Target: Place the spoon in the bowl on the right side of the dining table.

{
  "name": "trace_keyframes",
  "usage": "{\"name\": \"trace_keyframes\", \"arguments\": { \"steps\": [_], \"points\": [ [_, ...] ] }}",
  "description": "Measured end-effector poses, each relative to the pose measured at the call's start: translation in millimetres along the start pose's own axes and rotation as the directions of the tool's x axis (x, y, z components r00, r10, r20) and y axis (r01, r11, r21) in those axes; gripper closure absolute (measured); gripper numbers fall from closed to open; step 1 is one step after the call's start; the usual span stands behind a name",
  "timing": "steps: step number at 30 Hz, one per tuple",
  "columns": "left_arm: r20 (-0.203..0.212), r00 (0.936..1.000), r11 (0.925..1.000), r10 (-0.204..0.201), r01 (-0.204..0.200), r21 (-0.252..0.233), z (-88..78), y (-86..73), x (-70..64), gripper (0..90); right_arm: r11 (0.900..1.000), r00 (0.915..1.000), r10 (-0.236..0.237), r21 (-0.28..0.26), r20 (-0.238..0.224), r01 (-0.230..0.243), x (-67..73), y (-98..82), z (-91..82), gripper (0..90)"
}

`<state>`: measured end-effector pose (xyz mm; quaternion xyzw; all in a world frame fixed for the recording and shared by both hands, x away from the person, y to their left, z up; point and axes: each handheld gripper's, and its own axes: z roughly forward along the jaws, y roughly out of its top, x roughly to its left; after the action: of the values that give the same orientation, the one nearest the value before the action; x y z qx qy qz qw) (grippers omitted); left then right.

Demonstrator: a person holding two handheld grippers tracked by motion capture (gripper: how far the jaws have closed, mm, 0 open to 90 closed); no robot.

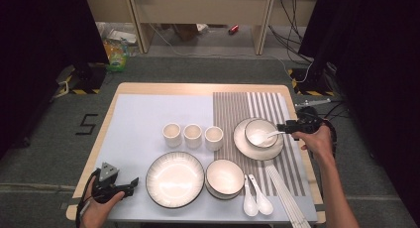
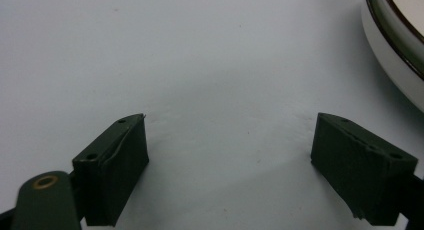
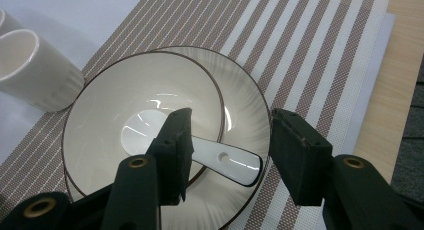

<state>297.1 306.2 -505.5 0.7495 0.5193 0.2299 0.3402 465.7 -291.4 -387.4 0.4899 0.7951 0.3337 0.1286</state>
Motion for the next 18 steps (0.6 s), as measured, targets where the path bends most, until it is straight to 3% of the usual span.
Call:
{"name": "trace_keyframes", "arguments": {
  "steps": [18],
  "points": [
    [-0.001,1.0000,1.0000,0.000,0.000,-0.002,0.1,-0.1,-0.1,14.1,1.000,0.9998,-0.014,-0.019,-0.016,0.014,8.1,-2.6,-5.6,51.1]
  ]
}}
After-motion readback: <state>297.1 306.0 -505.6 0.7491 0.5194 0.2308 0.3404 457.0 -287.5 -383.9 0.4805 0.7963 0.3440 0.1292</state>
